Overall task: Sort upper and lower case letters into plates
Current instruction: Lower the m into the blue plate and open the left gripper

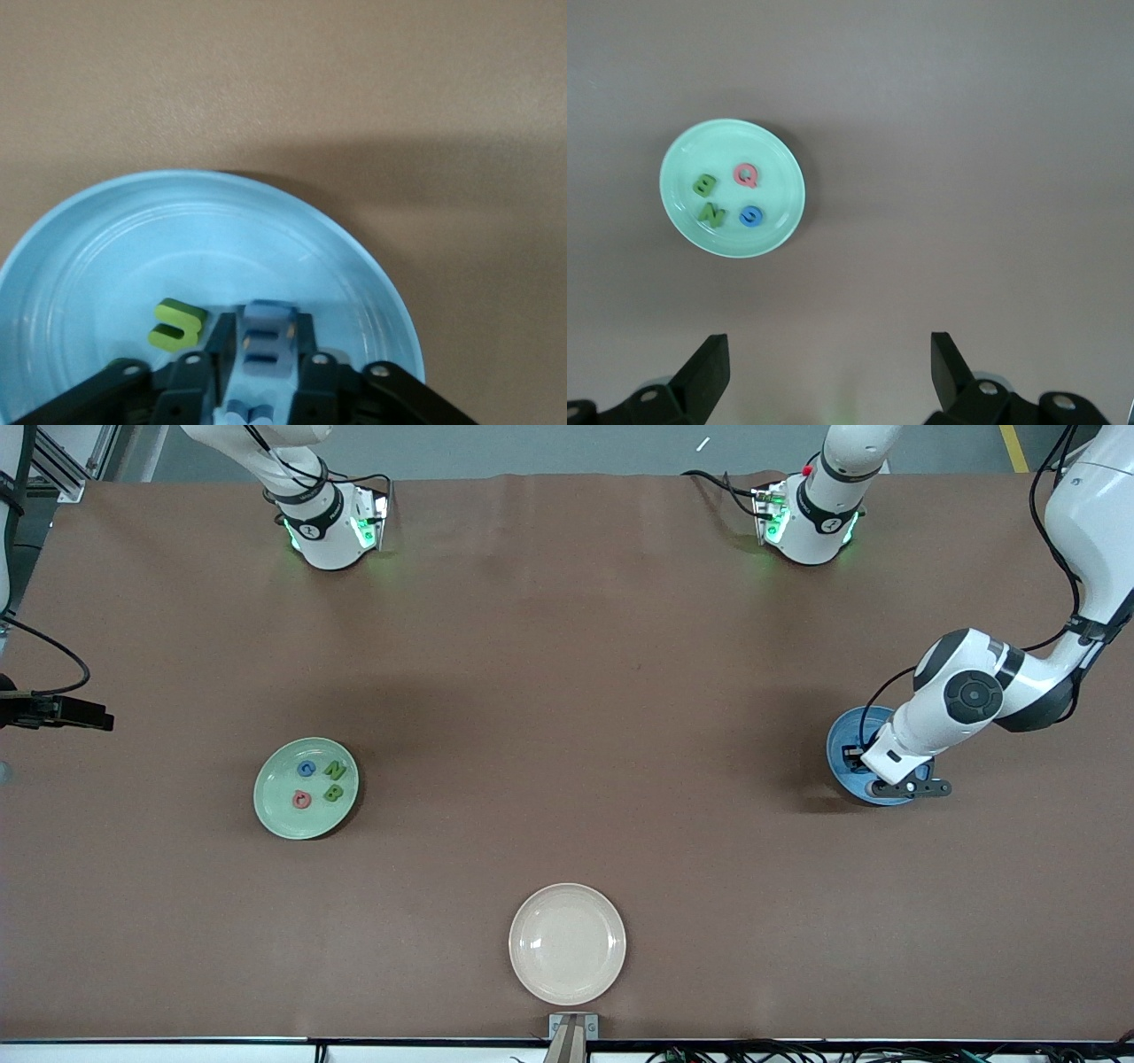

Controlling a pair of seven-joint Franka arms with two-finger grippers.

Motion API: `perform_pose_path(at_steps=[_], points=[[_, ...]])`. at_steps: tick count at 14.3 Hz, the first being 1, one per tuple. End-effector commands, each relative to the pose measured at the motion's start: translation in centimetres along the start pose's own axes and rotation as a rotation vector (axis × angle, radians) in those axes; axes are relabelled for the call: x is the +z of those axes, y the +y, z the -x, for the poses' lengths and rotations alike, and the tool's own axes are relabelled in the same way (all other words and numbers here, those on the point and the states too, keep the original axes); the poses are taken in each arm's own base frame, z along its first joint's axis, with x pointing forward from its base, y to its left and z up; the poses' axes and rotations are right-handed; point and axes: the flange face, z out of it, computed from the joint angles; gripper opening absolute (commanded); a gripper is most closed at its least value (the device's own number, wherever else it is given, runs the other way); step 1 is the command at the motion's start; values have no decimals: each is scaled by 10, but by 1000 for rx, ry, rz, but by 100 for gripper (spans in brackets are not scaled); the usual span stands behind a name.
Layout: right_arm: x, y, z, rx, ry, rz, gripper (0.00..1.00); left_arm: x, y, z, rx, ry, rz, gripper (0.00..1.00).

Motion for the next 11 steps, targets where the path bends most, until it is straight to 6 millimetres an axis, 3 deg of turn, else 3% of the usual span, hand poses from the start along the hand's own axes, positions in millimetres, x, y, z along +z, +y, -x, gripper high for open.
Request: perform_pose_path(at_steps=[1, 4, 8, 11], points=[[-25, -3, 3, -16, 27, 17, 100, -8, -4, -9, 2, 22, -15, 100], [-48, -2, 13, -12, 42, 8, 100, -13, -5, -13, -6, 29, -15, 100], [-43, -5, 30, -8, -82, 9, 100, -17, -12, -18, -21, 37, -7, 100], [-50, -1, 38, -1, -67, -16, 100, -34, -18, -26, 3, 57, -37, 100]])
